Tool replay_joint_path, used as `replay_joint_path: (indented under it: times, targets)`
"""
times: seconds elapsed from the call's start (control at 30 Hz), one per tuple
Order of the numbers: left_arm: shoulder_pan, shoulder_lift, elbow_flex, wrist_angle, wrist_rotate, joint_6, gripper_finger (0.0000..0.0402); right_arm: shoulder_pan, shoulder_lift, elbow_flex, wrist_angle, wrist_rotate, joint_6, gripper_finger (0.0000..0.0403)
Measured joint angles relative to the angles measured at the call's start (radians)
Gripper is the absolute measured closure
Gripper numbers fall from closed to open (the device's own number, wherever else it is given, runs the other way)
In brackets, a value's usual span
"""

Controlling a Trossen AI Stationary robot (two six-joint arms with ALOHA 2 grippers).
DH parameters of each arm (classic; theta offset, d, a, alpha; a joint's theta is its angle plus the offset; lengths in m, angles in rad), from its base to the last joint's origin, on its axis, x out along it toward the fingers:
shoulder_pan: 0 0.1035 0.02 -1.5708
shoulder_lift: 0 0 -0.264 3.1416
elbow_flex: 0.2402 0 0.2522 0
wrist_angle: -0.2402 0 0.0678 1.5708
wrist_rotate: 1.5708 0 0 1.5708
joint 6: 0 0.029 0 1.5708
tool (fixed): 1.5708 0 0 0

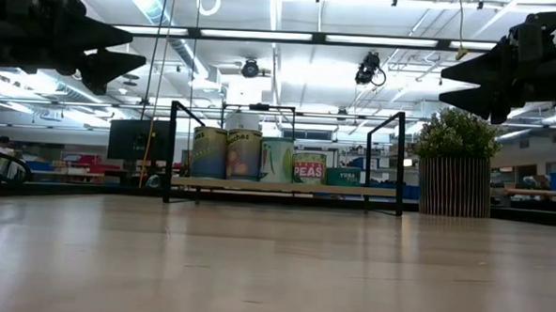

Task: Pick and place cans onto a shelf
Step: Return to Home Position

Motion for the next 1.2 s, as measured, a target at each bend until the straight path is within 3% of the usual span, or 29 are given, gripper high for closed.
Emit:
replay_joint_path:
  times: [1.2]
  targets:
    - [-0.003, 0.014, -0.001, 0.008, 0.0, 0.003, 0.0138, 0.0, 0.0, 0.0, 0.0, 0.0, 0.0, 0.0053]
